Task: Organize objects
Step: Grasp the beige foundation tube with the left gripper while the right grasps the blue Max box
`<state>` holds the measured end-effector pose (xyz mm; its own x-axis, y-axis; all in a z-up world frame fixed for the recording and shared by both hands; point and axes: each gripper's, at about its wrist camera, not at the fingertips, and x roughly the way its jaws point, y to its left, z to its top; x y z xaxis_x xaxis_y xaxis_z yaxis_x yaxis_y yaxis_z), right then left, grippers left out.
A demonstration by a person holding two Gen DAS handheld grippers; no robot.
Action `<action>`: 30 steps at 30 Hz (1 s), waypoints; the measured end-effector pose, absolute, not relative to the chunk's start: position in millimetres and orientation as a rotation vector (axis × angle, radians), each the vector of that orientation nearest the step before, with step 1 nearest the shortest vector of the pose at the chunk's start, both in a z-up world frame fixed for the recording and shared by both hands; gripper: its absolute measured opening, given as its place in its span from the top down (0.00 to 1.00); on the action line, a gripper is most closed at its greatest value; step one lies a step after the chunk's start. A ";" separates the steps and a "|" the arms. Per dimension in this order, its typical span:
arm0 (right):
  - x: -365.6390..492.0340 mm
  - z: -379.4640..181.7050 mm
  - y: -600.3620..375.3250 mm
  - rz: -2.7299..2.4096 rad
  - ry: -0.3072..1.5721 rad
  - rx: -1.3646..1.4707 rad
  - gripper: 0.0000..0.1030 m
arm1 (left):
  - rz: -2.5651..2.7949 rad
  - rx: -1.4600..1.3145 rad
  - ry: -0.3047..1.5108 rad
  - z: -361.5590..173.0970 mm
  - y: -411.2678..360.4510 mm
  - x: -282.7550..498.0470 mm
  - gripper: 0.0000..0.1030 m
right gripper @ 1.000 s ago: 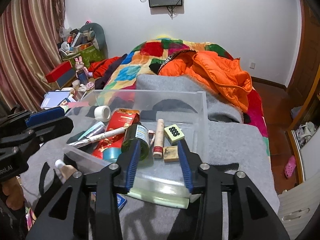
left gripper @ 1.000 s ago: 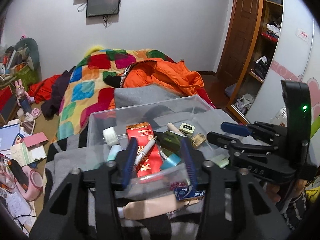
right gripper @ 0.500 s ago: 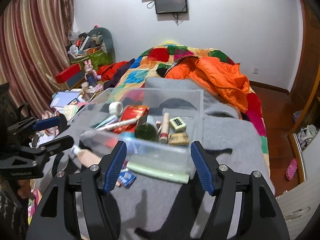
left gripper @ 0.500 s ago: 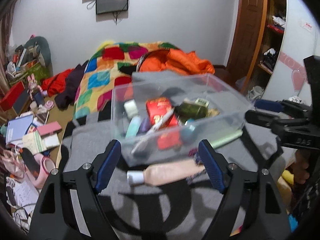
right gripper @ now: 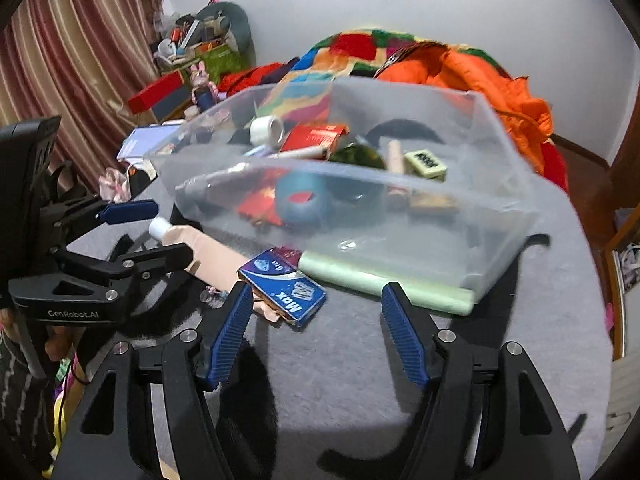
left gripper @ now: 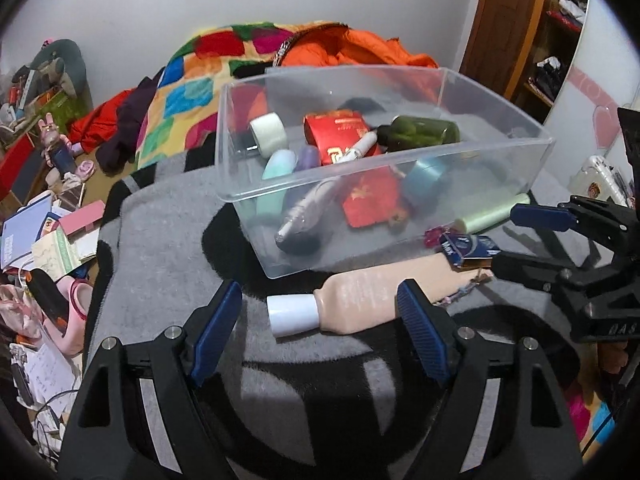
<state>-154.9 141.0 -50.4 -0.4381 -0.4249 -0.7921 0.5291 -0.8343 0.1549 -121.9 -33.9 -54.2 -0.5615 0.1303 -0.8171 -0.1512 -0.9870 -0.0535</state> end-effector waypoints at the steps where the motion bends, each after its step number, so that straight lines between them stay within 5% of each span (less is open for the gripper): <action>1: -156.2 -52.4 139.3 -2.255 0.147 1.207 0.39 | 2.629 -1.389 0.033 -56.1 -33.5 -123.8 0.22; 4: -156.7 -54.8 136.8 -2.249 0.140 1.204 0.41 | 2.600 -1.383 -0.005 -59.4 -33.4 -126.0 0.22; 7: -155.3 -58.2 132.8 -2.208 0.133 1.219 0.61 | 2.586 -1.362 -0.030 -59.1 -32.5 -122.5 0.34; 15: -145.4 -56.3 133.5 -2.245 0.153 1.187 0.72 | 2.626 -1.323 -0.122 -55.8 -41.1 -101.6 0.65; 30: -128.0 -42.7 173.9 -2.345 0.114 1.190 0.73 | 2.726 -1.246 -0.116 -36.7 -38.0 -60.1 0.67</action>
